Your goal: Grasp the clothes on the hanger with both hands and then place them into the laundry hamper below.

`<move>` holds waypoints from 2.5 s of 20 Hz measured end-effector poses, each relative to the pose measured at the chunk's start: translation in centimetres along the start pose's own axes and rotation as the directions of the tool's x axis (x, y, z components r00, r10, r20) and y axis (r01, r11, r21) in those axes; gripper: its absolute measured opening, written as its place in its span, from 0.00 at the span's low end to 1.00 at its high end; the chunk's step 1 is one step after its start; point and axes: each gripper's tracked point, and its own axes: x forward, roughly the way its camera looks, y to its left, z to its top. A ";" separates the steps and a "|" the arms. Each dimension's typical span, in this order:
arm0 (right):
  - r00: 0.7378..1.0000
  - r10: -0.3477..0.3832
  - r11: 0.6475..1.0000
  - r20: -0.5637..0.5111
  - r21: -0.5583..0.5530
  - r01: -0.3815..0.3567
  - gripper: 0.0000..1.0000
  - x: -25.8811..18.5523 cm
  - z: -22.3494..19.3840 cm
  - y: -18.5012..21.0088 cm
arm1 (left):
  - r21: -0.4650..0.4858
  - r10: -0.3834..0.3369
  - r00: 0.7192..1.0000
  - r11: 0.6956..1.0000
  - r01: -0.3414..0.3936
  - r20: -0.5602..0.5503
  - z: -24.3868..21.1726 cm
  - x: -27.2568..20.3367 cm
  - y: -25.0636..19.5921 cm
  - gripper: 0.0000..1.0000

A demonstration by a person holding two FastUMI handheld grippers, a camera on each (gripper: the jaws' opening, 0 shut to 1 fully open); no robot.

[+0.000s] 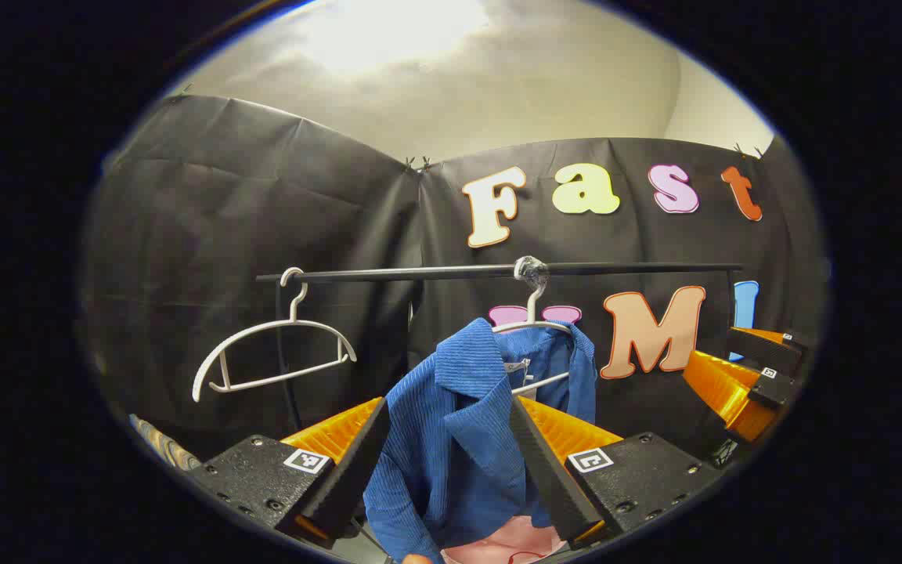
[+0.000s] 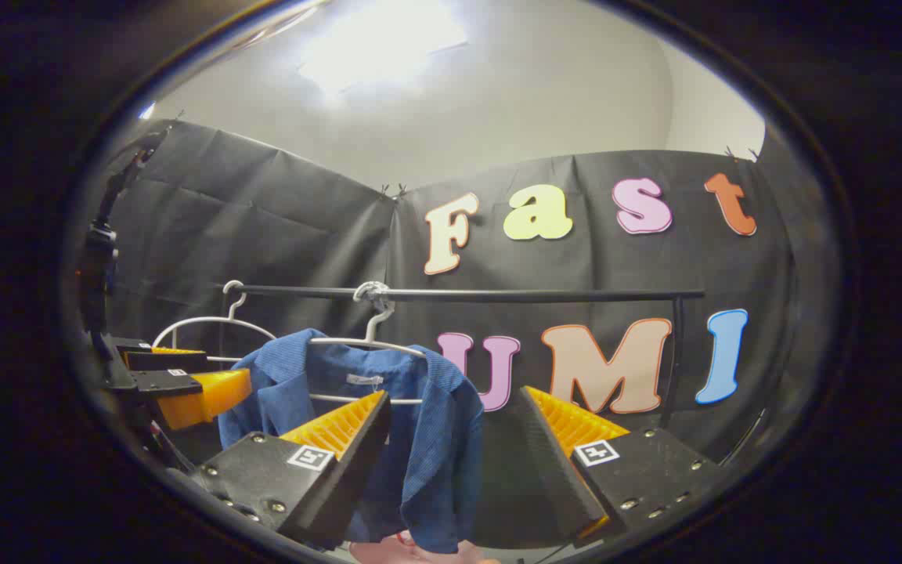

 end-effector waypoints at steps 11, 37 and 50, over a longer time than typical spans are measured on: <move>0.999 0.022 1.000 -0.042 -0.003 -0.022 0.94 -0.6 -1.0 1.6 | 0.029 -0.035 0.998 0.999 0.036 -0.044 -1.6 -0.1 -1.0 0.93; 0.989 -0.129 0.988 -0.069 -0.096 0.122 0.96 -1.2 -1.1 -3.5 | 0.054 0.118 0.989 0.992 -0.113 -0.091 -8.0 10.0 -1.0 0.44; 0.991 0.024 0.999 -0.131 -0.036 -0.029 0.94 8.1 -7.1 1.9 | 0.084 0.014 0.995 0.996 -0.006 -0.100 -7.2 9.1 -0.5 0.05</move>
